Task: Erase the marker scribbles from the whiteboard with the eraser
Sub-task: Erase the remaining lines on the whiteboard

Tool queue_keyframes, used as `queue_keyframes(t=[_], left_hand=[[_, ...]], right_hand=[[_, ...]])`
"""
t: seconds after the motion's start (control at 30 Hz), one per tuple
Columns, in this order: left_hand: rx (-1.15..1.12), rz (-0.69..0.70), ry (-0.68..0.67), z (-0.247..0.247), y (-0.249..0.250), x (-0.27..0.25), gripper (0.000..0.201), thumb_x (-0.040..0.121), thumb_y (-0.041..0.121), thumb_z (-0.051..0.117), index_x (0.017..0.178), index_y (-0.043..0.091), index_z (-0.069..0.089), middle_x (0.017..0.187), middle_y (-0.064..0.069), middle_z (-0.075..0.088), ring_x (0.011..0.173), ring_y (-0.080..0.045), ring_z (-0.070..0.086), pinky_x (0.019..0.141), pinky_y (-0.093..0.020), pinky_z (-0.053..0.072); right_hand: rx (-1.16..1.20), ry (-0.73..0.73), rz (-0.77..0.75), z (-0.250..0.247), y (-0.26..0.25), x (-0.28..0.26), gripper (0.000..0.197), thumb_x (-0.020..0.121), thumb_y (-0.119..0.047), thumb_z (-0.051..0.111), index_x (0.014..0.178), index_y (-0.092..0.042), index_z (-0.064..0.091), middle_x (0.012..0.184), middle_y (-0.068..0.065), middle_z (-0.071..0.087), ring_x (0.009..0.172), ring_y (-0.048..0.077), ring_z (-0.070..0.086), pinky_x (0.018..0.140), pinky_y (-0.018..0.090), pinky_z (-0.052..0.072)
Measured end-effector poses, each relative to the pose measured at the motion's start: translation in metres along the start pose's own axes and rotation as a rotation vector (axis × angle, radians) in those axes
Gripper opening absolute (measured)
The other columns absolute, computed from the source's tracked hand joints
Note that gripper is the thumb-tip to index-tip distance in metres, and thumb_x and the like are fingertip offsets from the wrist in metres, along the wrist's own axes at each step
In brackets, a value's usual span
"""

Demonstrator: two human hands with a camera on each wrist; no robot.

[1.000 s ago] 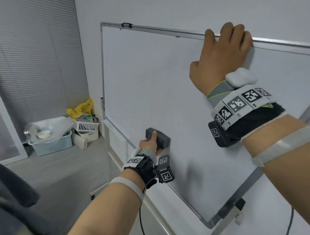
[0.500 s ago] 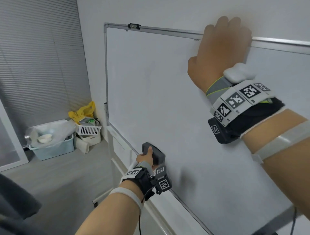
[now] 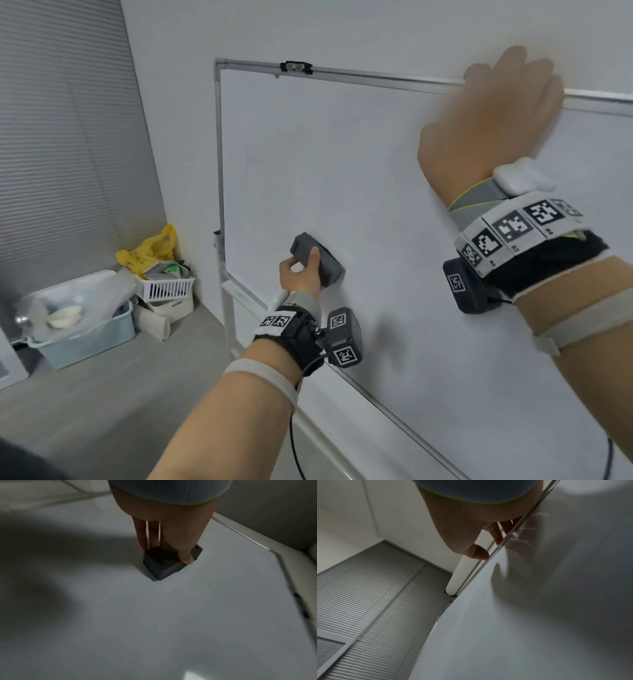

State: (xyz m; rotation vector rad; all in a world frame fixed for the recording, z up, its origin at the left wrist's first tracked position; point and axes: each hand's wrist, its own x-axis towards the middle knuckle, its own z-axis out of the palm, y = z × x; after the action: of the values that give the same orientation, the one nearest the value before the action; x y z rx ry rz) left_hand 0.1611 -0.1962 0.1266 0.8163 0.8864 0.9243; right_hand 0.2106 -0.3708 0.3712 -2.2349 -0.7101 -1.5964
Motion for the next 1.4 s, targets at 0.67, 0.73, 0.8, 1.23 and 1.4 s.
queue_keyframes(t=[0.67, 0.73, 0.8, 1.23, 1.4], left_hand=[[0.049, 0.142, -0.126, 0.007, 0.119, 0.04, 0.049, 0.075, 0.041, 0.082, 0.112, 0.024, 0.055, 0.116, -0.012, 0.068, 0.1, -0.032, 0.069, 0.083, -0.05, 0.061], [0.107, 0.164, -0.09, 0.003, 0.115, 0.054, 0.049, 0.066, 0.051, 0.081, 0.103, 0.032, 0.055, 0.114, -0.01, 0.069, 0.098, -0.031, 0.07, 0.082, -0.05, 0.061], [0.179, 0.129, -0.013, -0.01, 0.099, 0.07, 0.051, 0.064, 0.056, 0.078, 0.104, 0.033, 0.057, 0.114, -0.011, 0.071, 0.098, -0.032, 0.069, 0.088, -0.048, 0.059], [0.309, -0.156, 0.024, -0.059, 0.025, 0.071, 0.059, 0.084, 0.042, 0.073, 0.124, 0.003, 0.056, 0.114, -0.02, 0.068, 0.103, -0.04, 0.067, 0.078, -0.046, 0.06], [0.034, -0.165, -0.26, -0.055, 0.043, 0.023, 0.045, 0.087, 0.028, 0.076, 0.121, 0.008, 0.054, 0.112, -0.016, 0.069, 0.1, -0.033, 0.072, 0.067, -0.039, 0.063]], right_hand=[[-0.004, -0.214, -0.189, 0.032, -0.087, 0.021, 0.053, 0.078, -0.026, 0.052, 0.123, 0.002, 0.049, 0.12, 0.019, 0.05, 0.113, 0.038, 0.044, 0.104, 0.048, 0.033], [-0.007, -0.24, -0.204, 0.036, -0.099, 0.025, 0.057, 0.079, -0.027, 0.053, 0.128, 0.002, 0.047, 0.124, 0.019, 0.048, 0.116, 0.038, 0.043, 0.106, 0.048, 0.031], [-0.02, -0.234, -0.198, 0.039, -0.104, 0.025, 0.061, 0.08, -0.029, 0.053, 0.131, 0.002, 0.046, 0.126, 0.019, 0.047, 0.118, 0.038, 0.042, 0.109, 0.048, 0.029], [0.027, -0.154, -0.217, 0.042, -0.099, 0.005, 0.078, 0.081, -0.029, 0.054, 0.149, 0.004, 0.033, 0.148, 0.024, 0.039, 0.138, 0.044, 0.032, 0.122, 0.052, 0.013], [0.137, -0.204, -0.292, 0.028, -0.09, -0.008, 0.072, 0.081, -0.032, 0.052, 0.146, -0.002, 0.043, 0.158, 0.024, 0.029, 0.149, 0.042, 0.017, 0.124, 0.052, 0.008]])
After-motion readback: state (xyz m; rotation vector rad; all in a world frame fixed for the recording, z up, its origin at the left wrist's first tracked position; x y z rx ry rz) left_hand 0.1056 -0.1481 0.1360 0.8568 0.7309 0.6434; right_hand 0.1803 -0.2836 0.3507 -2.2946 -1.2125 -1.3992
